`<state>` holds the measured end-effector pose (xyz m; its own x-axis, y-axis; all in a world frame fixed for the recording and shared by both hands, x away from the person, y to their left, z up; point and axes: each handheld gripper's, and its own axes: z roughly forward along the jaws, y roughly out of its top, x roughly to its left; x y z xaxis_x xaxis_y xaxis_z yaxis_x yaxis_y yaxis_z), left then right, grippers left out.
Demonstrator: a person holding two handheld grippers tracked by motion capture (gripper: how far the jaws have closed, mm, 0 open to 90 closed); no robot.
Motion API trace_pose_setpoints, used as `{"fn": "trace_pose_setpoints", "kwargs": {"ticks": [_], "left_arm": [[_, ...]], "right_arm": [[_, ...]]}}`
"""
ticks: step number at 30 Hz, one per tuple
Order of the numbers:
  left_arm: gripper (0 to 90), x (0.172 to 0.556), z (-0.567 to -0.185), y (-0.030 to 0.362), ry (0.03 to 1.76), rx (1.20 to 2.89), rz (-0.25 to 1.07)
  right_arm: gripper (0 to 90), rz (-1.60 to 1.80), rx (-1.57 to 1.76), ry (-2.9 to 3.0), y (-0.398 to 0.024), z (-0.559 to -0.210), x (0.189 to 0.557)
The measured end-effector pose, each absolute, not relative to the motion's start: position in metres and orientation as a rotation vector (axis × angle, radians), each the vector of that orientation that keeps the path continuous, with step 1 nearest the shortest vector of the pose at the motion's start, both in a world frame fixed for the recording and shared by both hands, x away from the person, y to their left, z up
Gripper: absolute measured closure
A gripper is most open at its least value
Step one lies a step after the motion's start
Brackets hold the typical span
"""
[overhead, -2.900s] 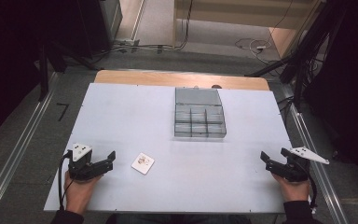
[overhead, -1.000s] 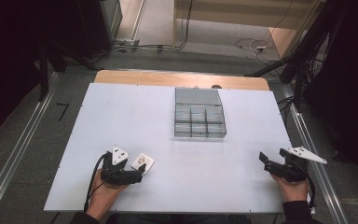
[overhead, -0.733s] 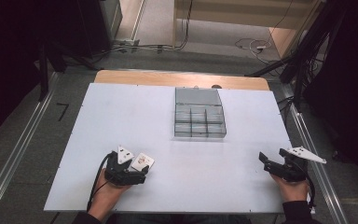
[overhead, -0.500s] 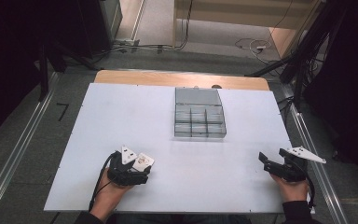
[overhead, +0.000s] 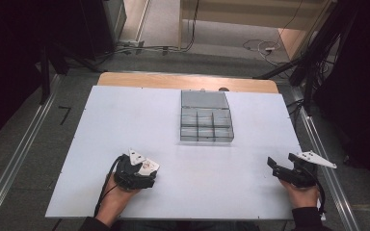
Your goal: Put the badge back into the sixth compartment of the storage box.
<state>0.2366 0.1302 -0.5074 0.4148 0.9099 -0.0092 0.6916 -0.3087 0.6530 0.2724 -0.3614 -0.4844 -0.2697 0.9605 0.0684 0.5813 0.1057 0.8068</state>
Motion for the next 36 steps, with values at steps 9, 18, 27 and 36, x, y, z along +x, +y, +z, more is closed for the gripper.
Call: {"fn": "trace_pose_setpoints", "kwargs": {"ticks": [9,18,27,36], "left_arm": [[27.0,0.237,-0.506,0.126,1.370,2.125,0.492],[33.5,0.237,-0.505,0.125,1.363,2.132,0.479],[33.7,0.236,-0.504,0.126,1.352,2.116,0.484],[33.7,0.232,-0.490,0.126,1.296,2.030,0.537]], "right_arm": [[12.3,1.025,1.503,1.911,-0.361,-0.484,0.272],[12.5,1.033,1.502,1.918,-0.359,-0.484,0.272],[12.5,1.042,1.502,1.926,-0.357,-0.483,0.272],[12.5,1.127,1.498,1.940,-0.351,-0.478,0.270]]}}
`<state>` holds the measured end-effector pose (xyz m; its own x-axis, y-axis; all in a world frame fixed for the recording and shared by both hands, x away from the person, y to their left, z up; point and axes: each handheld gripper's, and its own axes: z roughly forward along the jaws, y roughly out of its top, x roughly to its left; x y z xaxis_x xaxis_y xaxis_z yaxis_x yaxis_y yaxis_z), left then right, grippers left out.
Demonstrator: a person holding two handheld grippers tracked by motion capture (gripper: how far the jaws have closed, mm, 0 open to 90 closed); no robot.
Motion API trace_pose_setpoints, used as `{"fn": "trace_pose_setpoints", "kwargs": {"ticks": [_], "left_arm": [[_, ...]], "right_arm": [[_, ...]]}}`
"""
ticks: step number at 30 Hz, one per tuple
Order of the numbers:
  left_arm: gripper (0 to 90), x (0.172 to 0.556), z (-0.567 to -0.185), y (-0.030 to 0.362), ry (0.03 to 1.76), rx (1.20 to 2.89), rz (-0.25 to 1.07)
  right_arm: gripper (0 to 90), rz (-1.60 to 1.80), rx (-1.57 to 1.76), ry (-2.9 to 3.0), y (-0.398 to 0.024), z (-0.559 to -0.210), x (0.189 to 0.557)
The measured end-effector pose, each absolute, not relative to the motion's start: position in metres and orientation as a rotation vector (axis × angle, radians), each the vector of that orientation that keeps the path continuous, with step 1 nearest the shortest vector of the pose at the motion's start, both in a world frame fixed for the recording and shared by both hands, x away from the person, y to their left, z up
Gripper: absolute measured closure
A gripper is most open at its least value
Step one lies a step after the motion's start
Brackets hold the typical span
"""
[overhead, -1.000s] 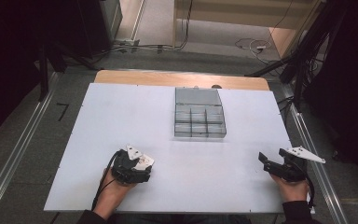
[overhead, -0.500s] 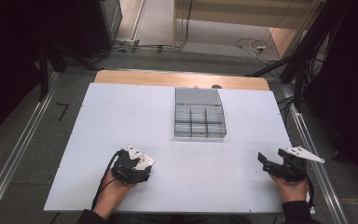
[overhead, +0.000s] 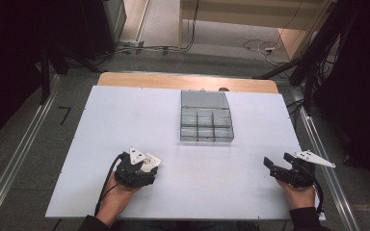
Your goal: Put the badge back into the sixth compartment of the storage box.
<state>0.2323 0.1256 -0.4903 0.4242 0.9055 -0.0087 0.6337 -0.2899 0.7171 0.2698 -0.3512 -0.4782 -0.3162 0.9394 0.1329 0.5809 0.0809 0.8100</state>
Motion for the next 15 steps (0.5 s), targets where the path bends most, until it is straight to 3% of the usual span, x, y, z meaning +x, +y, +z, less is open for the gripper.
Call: {"fn": "trace_pose_setpoints", "kwargs": {"ticks": [15], "left_arm": [[33.6,0.232,-0.480,0.109,1.222,1.951,0.518]], "right_arm": [[12.5,1.199,1.471,1.974,-0.330,-0.471,0.272]]}}
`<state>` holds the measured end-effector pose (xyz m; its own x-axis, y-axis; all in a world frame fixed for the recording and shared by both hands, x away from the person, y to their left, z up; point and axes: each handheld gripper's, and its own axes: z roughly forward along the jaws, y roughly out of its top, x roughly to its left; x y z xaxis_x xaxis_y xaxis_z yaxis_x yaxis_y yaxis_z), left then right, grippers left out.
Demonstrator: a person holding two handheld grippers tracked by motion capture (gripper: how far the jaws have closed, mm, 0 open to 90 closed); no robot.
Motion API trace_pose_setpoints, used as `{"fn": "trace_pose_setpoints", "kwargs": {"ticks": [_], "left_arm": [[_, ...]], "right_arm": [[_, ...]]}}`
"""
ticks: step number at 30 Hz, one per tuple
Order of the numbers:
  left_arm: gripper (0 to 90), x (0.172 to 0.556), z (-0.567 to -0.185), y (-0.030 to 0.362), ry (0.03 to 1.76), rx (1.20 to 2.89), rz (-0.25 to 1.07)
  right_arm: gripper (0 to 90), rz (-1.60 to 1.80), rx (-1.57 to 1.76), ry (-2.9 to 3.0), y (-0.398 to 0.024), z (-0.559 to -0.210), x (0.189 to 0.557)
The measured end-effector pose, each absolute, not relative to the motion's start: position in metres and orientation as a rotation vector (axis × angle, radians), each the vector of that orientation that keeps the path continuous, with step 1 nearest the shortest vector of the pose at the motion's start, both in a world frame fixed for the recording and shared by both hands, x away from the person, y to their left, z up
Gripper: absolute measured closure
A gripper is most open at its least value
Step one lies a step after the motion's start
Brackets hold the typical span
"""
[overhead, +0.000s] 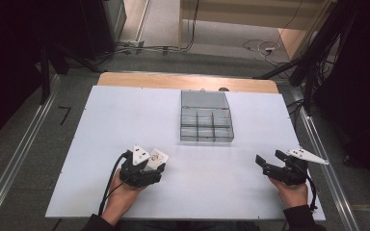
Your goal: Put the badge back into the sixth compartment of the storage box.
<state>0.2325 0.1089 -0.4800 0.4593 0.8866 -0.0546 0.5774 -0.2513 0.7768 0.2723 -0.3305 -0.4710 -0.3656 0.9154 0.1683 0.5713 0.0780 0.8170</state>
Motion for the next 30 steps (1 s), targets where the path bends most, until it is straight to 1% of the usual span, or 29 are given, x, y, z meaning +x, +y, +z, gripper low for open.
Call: {"fn": "trace_pose_setpoints", "kwargs": {"ticks": [12,30], "left_arm": [[33.6,0.238,-0.479,0.089,1.177,1.934,0.534],[33.6,0.246,-0.477,0.070,1.134,1.930,0.499]], "right_arm": [[12.5,1.242,1.444,1.994,-0.319,-0.466,0.277],[13.1,1.338,1.423,2.052,-0.298,-0.461,0.281]]}}
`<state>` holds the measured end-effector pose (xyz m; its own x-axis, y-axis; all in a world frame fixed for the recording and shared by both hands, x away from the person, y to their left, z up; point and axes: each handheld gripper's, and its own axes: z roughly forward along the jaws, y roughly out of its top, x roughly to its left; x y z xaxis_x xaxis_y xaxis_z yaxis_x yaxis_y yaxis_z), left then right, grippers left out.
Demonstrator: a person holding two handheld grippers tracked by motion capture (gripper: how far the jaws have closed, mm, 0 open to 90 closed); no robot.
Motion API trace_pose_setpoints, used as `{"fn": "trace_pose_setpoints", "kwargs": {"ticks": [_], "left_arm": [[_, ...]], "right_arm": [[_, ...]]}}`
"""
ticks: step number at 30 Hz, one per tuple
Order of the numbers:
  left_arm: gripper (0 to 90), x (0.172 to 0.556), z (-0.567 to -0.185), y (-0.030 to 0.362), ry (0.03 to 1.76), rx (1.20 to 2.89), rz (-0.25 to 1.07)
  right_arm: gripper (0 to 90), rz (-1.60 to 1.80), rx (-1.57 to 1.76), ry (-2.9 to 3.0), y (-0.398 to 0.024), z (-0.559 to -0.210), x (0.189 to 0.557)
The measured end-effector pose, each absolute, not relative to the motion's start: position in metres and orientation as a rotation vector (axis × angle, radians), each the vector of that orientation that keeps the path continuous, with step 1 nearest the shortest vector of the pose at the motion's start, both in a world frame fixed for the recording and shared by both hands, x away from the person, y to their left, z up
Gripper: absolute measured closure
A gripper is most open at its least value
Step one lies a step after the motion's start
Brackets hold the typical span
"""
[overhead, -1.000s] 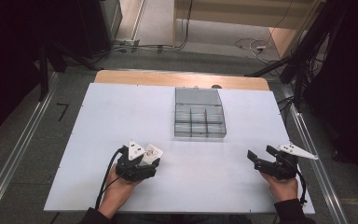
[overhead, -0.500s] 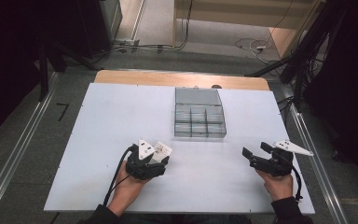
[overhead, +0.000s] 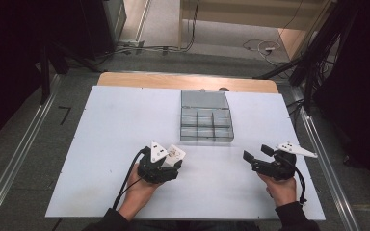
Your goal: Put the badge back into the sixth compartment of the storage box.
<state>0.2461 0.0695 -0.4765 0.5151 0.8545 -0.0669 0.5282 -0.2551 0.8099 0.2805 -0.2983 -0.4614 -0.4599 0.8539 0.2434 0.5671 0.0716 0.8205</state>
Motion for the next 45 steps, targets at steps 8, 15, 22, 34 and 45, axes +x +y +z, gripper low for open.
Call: {"fn": "trace_pose_setpoints", "kwargs": {"ticks": [8,15,22,34,45], "left_arm": [[33.6,0.248,-0.475,0.063,1.118,1.935,0.503],[33.6,0.249,-0.473,0.054,1.097,1.931,0.499],[33.6,0.248,-0.471,0.047,1.069,1.939,0.499],[33.6,0.253,-0.470,0.044,1.051,1.938,0.491],[33.6,0.258,-0.467,0.036,1.019,1.934,0.488]], "right_arm": [[13.1,1.366,1.406,2.078,-0.288,-0.461,0.282],[13.1,1.391,1.389,2.108,-0.277,-0.460,0.284],[15.9,1.408,1.349,2.137,-0.267,-0.459,0.286],[17.7,1.447,1.303,2.174,-0.249,-0.455,0.289],[18.9,1.456,1.281,2.204,-0.239,-0.453,0.293]]}}
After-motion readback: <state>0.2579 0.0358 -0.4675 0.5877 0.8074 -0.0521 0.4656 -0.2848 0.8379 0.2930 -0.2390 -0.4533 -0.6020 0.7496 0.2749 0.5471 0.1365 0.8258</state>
